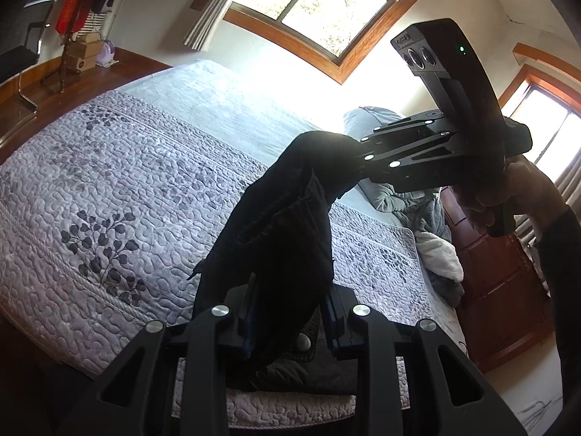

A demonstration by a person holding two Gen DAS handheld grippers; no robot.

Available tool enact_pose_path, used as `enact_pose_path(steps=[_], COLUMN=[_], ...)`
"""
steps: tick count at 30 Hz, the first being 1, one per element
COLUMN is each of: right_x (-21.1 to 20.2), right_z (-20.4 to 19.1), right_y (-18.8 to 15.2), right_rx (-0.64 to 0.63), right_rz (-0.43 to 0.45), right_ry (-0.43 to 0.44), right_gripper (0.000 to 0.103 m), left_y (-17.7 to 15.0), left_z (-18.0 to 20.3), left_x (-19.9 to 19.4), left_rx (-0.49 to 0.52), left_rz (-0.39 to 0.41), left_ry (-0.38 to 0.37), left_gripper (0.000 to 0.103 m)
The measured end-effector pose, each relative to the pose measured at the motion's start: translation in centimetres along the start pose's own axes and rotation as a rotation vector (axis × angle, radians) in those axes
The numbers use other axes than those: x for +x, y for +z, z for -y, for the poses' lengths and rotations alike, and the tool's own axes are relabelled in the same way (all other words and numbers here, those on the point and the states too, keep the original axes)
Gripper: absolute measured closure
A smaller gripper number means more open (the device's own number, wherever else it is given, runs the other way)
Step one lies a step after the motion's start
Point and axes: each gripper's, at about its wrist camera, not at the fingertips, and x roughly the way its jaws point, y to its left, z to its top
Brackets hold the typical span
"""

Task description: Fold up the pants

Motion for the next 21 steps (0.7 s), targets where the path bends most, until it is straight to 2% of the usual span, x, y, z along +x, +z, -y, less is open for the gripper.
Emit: enact_pose_path(steps=[21], right_x=[-2.9], right_z=[0.0], right_y=[-9.0], right_rx=[0.101], right_rz=[0.052], right_ry=[-0.091], right_gripper=[0.082], left_y=[-2.8], left_z=[7.6], left_x=[1.6], left_rx=[0.169], left_rz=[-0.063], left_ry=[-0.004], left_gripper=[0.074])
